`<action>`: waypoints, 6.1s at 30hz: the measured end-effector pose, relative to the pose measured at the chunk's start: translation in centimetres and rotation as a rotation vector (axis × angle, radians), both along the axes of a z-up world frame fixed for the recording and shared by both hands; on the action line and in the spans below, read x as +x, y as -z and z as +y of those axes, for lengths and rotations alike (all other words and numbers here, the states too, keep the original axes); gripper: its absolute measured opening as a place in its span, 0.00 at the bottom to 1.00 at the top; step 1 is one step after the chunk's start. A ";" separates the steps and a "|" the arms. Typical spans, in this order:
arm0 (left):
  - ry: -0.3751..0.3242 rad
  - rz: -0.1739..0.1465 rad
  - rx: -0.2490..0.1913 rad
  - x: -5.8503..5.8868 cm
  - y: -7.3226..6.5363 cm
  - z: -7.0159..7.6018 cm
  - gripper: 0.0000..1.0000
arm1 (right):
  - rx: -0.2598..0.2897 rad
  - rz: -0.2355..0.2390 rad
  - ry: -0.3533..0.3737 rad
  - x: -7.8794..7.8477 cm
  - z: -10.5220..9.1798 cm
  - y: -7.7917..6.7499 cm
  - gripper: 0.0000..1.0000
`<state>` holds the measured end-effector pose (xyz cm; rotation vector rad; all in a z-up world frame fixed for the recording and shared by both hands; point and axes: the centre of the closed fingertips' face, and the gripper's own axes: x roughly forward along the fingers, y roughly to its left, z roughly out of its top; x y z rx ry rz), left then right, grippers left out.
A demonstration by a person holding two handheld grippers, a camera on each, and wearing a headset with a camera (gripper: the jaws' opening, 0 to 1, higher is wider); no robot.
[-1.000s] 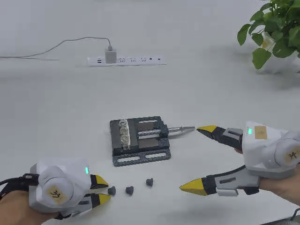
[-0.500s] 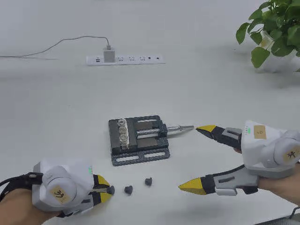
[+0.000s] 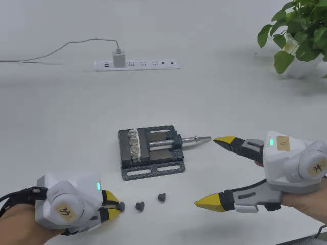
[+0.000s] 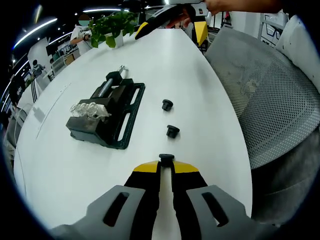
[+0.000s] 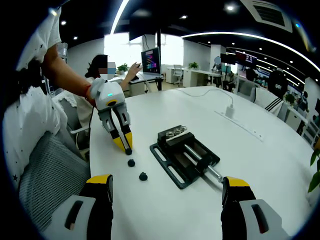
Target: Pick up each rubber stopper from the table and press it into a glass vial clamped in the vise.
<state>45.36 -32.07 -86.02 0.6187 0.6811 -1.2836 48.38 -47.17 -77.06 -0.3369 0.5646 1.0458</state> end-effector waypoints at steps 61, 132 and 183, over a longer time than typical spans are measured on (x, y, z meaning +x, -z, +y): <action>-0.027 -0.081 -0.363 0.2 -15.7 -6.7 0.04 | 0.096 0.133 -0.311 -3.2 8.7 -7.5 0.17; -0.016 -0.053 -0.406 -0.3 -15.8 -6.5 0.05 | 0.036 0.146 -0.380 -3.9 9.5 -7.0 0.06; -0.258 -0.031 -0.531 4.0 -11.5 1.4 0.74 | -0.295 0.162 -0.357 9.9 12.4 -2.2 0.06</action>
